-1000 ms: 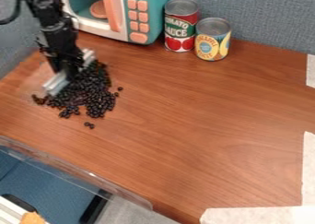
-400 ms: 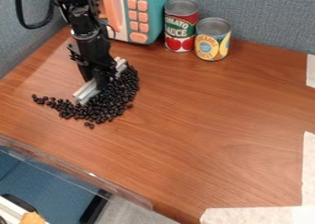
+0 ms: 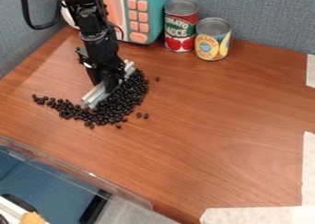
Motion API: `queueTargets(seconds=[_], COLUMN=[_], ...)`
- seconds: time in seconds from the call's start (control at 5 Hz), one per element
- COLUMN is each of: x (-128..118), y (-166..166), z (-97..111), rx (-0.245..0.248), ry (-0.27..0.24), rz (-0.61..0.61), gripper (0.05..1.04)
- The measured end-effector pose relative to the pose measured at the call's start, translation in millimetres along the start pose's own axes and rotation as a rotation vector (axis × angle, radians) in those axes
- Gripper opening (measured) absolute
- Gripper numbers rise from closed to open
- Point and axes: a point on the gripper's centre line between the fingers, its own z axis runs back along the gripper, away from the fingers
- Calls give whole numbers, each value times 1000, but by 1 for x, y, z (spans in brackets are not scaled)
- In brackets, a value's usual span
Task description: Sweep into pile
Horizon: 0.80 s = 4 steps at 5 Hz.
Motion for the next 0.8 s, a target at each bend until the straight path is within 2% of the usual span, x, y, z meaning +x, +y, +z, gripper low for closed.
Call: queueTargets(seconds=[0.2,0.4,0.6,0.8], x=[9,3,-17,-44], y=[7,38,91,133], z=[25,45,62,49], rx=[3,12,50,77], ry=[-44,-86,-119,-80], rz=[5,67,190,292], gripper=[361,361,361,361])
